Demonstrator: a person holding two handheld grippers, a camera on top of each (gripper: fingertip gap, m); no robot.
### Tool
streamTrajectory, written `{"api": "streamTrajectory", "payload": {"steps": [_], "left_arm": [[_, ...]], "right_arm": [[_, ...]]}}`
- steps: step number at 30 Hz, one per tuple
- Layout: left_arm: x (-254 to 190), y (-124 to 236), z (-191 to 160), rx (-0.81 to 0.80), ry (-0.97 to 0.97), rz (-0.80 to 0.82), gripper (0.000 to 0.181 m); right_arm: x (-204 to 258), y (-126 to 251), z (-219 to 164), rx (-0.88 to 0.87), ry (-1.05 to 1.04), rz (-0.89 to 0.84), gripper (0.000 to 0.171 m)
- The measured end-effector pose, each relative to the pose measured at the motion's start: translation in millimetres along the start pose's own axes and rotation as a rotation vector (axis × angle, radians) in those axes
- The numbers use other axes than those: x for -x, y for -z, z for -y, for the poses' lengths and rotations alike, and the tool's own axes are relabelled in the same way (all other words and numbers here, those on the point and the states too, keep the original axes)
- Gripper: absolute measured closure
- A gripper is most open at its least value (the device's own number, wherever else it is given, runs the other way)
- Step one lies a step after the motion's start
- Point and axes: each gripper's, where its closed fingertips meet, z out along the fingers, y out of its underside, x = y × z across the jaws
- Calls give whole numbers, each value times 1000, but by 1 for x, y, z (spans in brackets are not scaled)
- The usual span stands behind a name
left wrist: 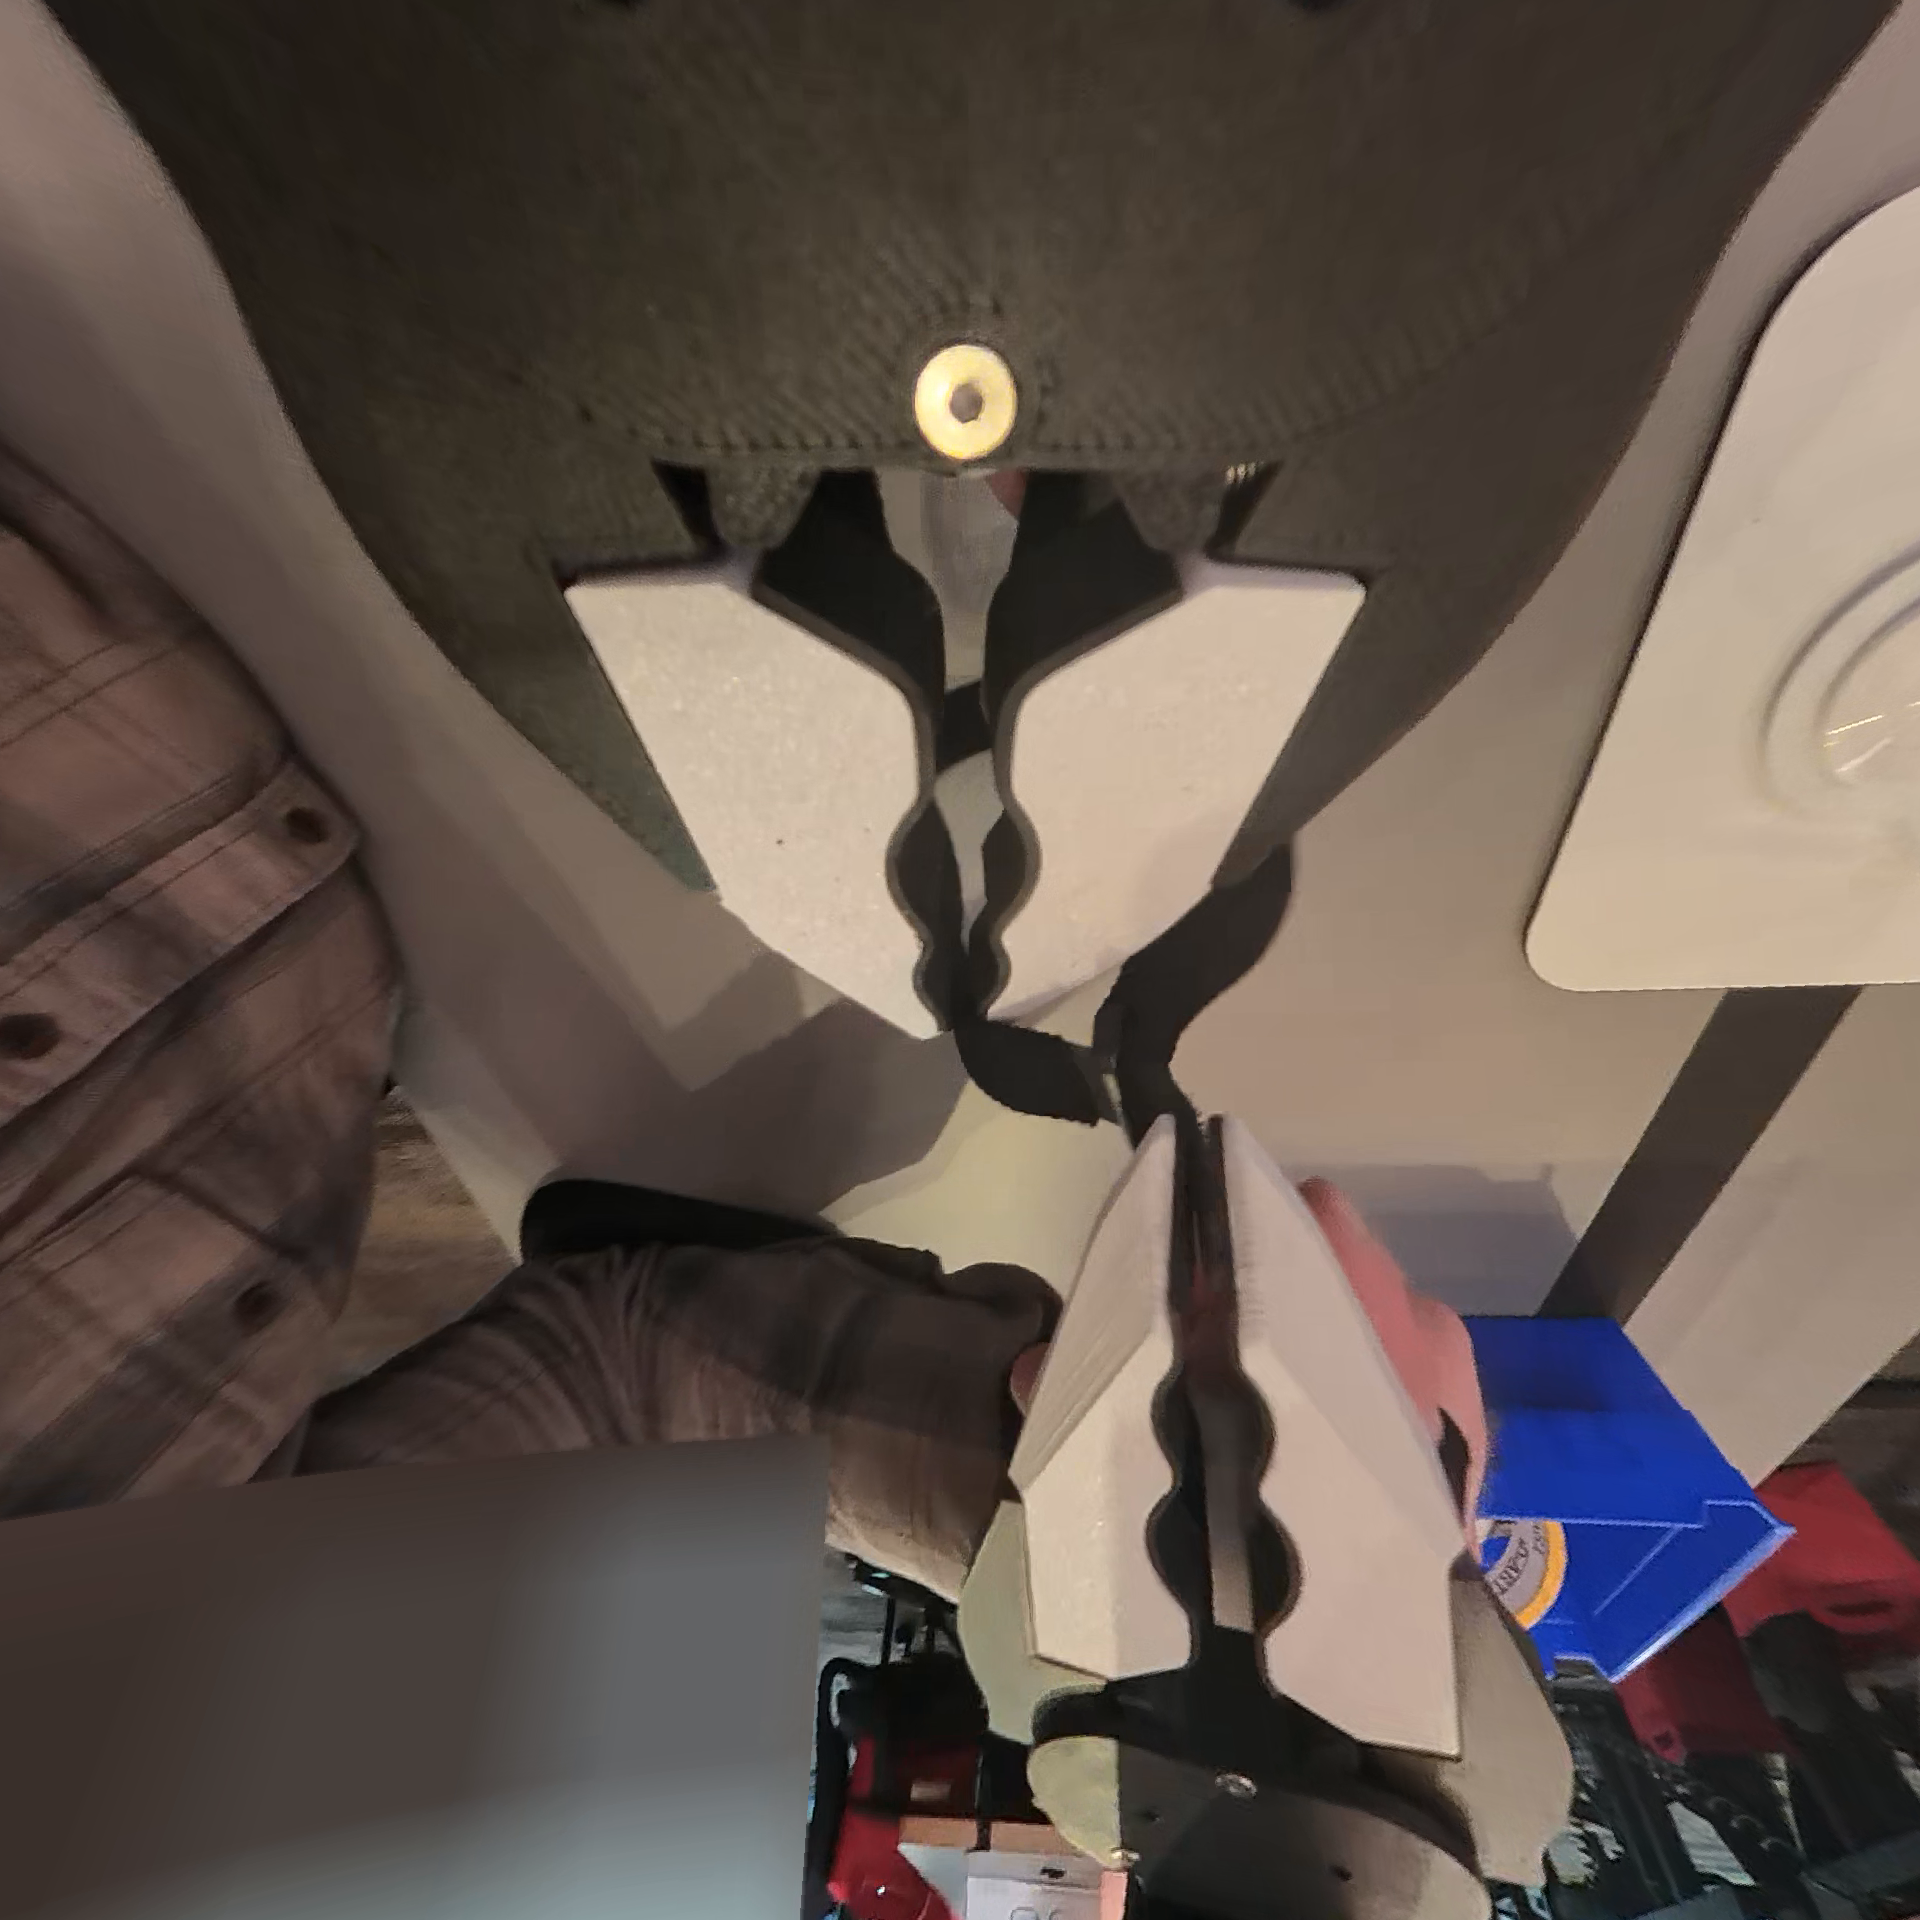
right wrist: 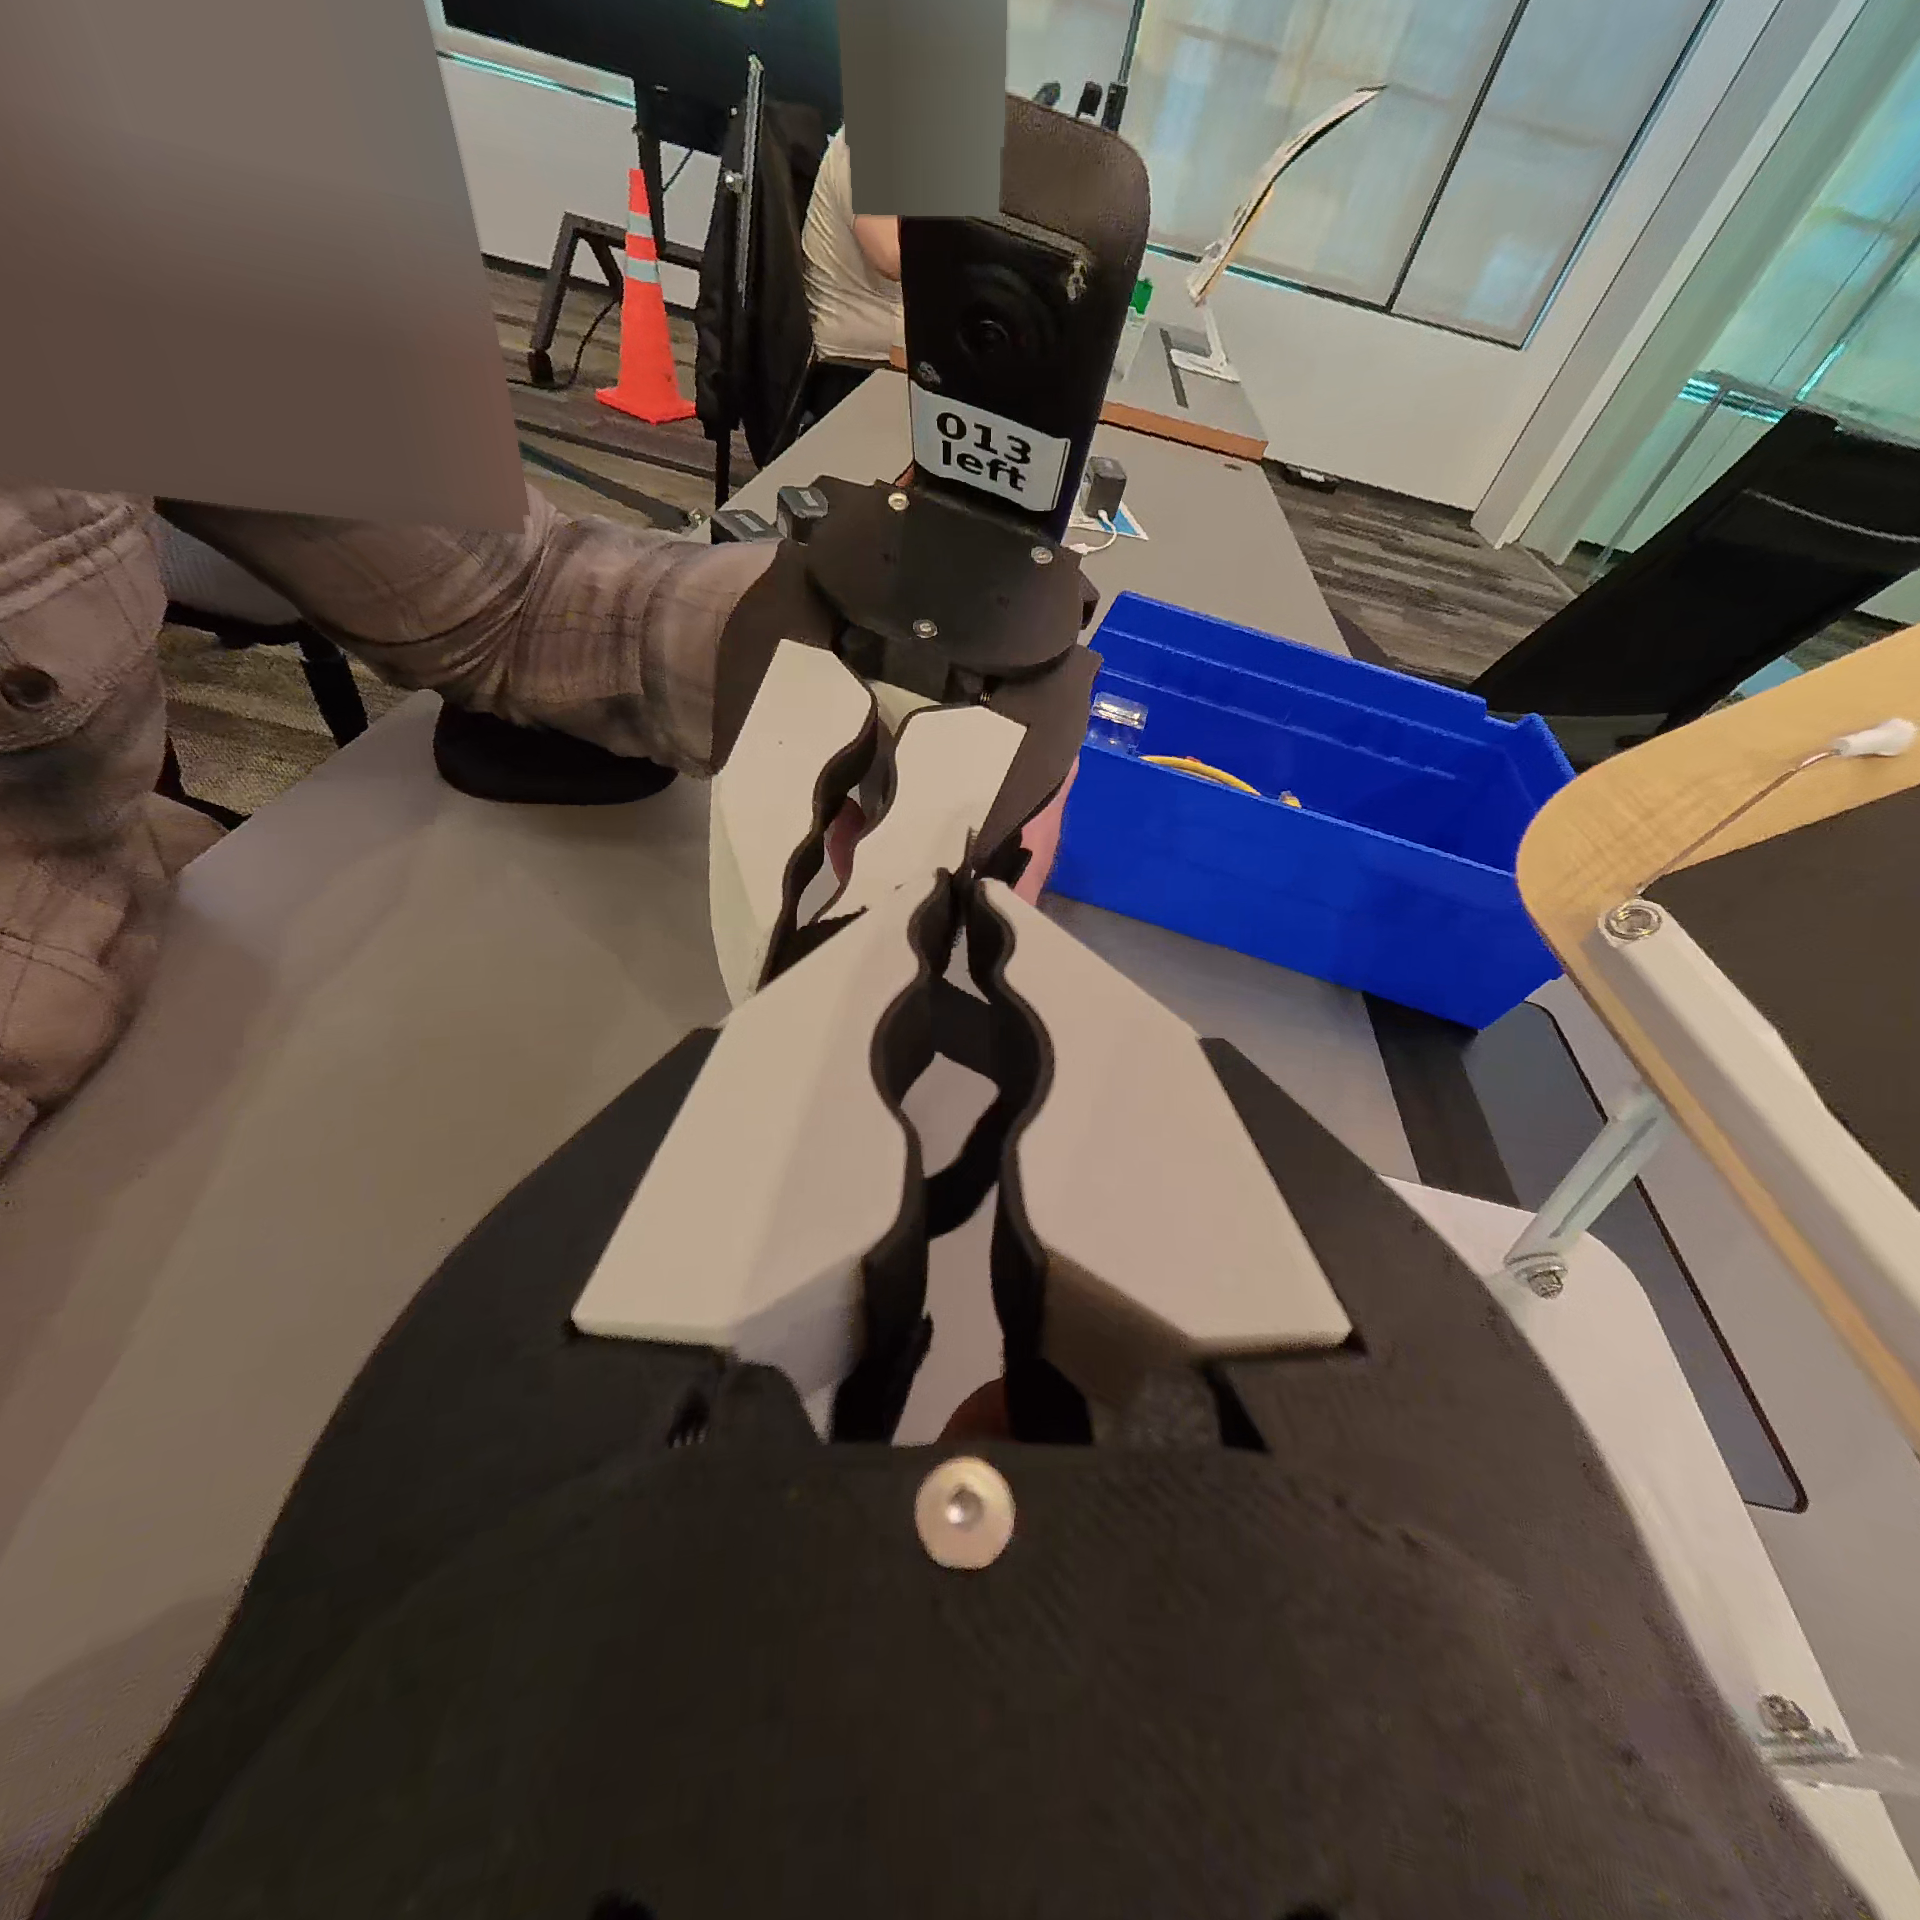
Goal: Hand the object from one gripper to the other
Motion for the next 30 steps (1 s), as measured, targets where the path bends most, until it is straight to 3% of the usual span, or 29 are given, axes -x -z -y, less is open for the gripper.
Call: {"api": "streamTrajectory", "payload": {"steps": [7,13,16,20,25,30], "left_arm": [[8,6,12,-102,-9,41,172],[11,46,46,-287,-98,92,159],[29,63,59,-353,-185,271,158],[46,50,48,-196,-466,539,150],[38,27,41,-82,-711,599,151],[36,24,45,-86,-821,670,173]], "right_arm": [[-4,11,17,-95,-13,-6,171],[-9,25,31,-181,-45,-12,171],[-9,26,34,-204,-61,-4,171],[-4,20,35,-222,-81,29,171],[2,13,36,-234,-101,65,171],[8,9,35,-235,-115,97,171]]}}
